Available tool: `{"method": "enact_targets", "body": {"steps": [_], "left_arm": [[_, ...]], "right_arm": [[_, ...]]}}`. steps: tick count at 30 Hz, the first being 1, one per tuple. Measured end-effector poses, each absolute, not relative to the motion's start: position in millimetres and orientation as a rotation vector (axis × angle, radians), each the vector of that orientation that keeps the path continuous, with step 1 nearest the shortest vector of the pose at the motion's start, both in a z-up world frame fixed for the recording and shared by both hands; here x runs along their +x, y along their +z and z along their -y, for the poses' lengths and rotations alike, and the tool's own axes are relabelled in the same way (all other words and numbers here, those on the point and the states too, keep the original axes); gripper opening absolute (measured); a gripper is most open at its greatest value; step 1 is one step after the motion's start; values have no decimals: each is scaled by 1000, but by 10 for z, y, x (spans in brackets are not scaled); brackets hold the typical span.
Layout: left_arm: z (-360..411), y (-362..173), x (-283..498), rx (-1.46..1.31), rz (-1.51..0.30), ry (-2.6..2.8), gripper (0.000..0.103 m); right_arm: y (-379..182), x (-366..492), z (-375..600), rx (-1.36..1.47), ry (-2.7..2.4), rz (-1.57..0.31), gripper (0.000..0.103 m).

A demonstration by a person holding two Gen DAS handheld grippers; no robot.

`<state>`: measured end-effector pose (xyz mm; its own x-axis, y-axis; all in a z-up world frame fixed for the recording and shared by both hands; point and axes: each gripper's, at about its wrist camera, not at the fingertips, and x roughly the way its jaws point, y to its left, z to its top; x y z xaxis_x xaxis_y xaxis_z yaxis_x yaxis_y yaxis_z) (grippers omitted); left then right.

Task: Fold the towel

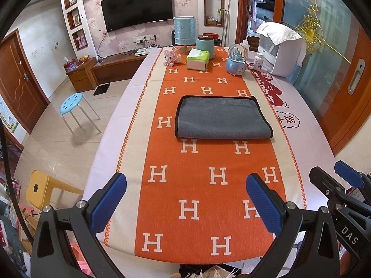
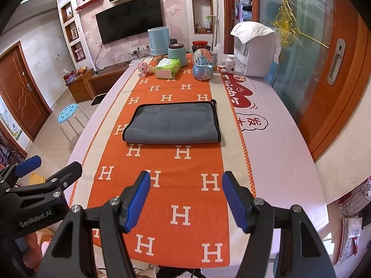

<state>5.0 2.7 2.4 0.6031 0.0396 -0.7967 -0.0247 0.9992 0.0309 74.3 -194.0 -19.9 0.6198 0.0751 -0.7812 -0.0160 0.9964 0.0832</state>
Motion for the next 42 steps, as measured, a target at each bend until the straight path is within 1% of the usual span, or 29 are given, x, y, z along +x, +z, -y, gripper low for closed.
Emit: {"method": "enact_targets", "body": {"steps": [42], "left_arm": [[-5,14,18,16,-924,37,102]], "right_arm": [[-204,708,1925,66,48,-903,64]]}}
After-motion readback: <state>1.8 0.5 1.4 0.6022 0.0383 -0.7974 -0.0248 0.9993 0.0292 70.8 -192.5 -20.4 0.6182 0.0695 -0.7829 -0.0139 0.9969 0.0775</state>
